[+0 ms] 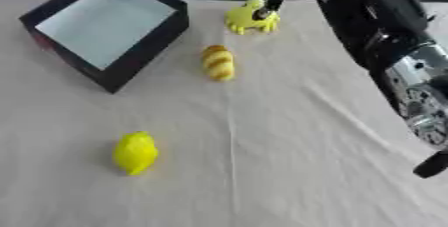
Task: Pick up objects on the table and place them in the box.
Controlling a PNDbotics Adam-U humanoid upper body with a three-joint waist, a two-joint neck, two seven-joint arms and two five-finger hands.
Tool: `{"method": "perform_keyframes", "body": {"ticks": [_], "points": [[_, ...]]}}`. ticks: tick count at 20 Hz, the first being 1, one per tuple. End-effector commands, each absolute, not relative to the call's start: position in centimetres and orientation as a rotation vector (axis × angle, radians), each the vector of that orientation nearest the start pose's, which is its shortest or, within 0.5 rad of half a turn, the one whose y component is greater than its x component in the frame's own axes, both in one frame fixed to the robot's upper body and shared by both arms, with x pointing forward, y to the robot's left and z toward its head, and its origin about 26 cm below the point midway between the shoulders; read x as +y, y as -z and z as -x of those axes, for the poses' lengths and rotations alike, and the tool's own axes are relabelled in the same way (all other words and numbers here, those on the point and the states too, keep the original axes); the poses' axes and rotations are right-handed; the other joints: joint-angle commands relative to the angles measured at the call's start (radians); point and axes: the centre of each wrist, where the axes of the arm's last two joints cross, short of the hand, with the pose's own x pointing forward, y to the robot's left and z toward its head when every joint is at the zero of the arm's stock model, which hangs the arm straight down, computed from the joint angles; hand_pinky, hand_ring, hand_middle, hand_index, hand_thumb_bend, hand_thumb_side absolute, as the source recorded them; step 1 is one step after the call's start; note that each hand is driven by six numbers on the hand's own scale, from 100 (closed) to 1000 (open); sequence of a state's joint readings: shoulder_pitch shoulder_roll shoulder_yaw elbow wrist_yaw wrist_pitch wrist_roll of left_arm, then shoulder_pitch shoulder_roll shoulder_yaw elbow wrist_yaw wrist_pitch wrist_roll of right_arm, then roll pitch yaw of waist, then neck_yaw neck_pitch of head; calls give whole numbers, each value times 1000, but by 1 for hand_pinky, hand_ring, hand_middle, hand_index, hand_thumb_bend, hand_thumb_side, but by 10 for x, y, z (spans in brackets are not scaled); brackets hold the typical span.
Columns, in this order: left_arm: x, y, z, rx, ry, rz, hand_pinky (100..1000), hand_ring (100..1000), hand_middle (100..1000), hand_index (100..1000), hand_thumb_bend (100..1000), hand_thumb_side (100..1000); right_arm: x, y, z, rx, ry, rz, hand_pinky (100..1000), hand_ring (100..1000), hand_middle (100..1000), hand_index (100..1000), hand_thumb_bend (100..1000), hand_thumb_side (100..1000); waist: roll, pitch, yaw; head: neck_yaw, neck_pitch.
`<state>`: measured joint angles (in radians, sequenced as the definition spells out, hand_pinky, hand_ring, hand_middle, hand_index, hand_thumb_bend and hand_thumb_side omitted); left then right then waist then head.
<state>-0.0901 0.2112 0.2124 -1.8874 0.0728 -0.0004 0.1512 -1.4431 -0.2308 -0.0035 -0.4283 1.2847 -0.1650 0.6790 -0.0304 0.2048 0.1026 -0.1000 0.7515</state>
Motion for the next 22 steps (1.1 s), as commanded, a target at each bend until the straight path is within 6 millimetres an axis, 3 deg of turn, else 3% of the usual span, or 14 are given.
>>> {"method": "perform_keyframes", "body": {"ticks": [1, 10, 15, 22], "points": [[325, -127, -282, -2027, -114, -358, 881, 765, 825, 805, 140, 856, -171, -303, -530, -1025, -1712, 886, 945, 954, 908, 939, 429, 308, 6, -10, 1, 1, -14], [323, -127, -283, -2029, -111, -351, 882, 765, 825, 802, 140, 863, -174, -305, -530, -1041, -1645, 928, 942, 945, 904, 942, 428, 293, 6, 6, 3, 2, -23], [320, -130, -285, -2042, -108, -342, 883, 765, 825, 801, 139, 866, -166, -316, -527, -1130, -1561, 984, 940, 945, 906, 942, 430, 307, 5, 38, 16, -4, -53], [319, -133, -286, -2052, -109, -339, 883, 766, 825, 801, 139, 869, -169, -312, -529, -1086, -1496, 1023, 940, 948, 911, 941, 431, 314, 0, 61, 27, -15, -74]]}}
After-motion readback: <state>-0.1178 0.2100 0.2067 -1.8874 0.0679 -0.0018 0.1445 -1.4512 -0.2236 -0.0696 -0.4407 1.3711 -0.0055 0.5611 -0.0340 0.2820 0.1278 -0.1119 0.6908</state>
